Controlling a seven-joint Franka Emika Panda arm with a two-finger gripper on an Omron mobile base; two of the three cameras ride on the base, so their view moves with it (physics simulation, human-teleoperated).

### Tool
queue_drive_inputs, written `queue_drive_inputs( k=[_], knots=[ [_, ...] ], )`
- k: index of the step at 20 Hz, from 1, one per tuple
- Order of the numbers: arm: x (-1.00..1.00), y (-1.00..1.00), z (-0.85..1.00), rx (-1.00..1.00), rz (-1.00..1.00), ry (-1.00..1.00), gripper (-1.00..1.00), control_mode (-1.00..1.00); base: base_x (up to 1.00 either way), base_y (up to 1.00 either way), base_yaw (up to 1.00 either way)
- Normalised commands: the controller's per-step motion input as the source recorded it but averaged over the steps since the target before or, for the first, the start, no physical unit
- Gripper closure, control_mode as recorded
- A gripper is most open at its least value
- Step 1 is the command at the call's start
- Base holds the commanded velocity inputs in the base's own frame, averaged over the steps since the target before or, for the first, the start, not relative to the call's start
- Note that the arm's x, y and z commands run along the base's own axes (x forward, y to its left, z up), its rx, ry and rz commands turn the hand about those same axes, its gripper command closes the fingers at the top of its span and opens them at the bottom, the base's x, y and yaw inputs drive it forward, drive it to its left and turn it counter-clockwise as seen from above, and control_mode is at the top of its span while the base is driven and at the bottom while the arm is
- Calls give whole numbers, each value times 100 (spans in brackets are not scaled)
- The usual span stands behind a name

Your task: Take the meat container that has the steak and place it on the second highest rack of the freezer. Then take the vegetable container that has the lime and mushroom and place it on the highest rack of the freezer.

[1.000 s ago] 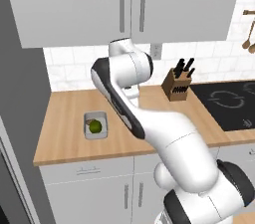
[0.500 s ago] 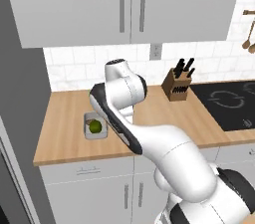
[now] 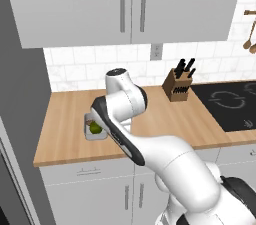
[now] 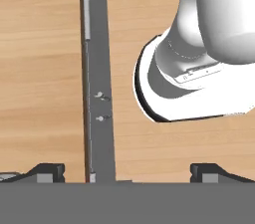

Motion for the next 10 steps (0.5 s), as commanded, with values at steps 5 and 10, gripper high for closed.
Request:
queue_drive_inputs(
  k=[5, 10],
  knots=[
    [30, 30, 0, 0, -5, 1, -100, -100, 0, 0, 0],
    [36, 17, -2, 0, -2, 0, -100, -100, 0, 0, 0]
  ],
)
